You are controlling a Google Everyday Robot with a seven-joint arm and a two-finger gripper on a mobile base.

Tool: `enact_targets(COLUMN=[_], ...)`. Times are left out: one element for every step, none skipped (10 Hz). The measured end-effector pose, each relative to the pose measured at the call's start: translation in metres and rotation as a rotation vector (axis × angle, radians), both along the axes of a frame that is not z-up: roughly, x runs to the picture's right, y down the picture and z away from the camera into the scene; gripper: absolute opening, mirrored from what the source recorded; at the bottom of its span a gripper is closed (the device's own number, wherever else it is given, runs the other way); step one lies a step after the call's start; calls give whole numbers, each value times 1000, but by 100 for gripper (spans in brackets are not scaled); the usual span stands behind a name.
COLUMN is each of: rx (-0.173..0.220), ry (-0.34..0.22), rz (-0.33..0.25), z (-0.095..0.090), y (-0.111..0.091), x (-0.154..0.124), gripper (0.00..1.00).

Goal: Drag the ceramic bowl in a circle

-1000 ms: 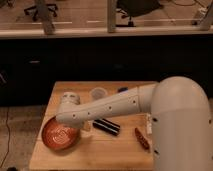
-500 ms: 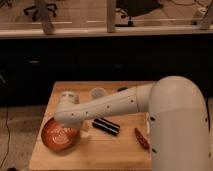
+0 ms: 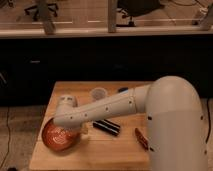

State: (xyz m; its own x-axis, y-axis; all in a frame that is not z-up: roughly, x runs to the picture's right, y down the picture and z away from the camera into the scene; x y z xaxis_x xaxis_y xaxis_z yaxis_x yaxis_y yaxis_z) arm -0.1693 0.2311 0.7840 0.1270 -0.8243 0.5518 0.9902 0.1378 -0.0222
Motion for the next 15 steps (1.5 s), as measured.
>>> enact_targets(rx=[-5, -5, -4, -3, -2, -4, -6, -6, -5, -6, -5, -7, -8, -9, -9], ry=[3, 0, -3, 1, 8, 8, 4, 4, 5, 8, 11, 9, 10, 9, 9], rz=[-1, 0, 3, 7, 12, 13, 15, 17, 20, 21, 24, 26, 26, 27, 30], z=[0, 0, 0, 2, 4, 5, 5, 6, 6, 7, 8, 9, 10, 11, 11], y=[1, 2, 3, 3, 4, 4, 5, 5, 4, 5, 5, 5, 6, 6, 6], x=[2, 1, -3, -2, -1, -1, -4, -5, -5, -4, -3, -4, -4, -5, -6], gripper=[80, 80, 80, 80, 80, 80, 80, 80, 80, 80, 79, 74, 72, 73, 79])
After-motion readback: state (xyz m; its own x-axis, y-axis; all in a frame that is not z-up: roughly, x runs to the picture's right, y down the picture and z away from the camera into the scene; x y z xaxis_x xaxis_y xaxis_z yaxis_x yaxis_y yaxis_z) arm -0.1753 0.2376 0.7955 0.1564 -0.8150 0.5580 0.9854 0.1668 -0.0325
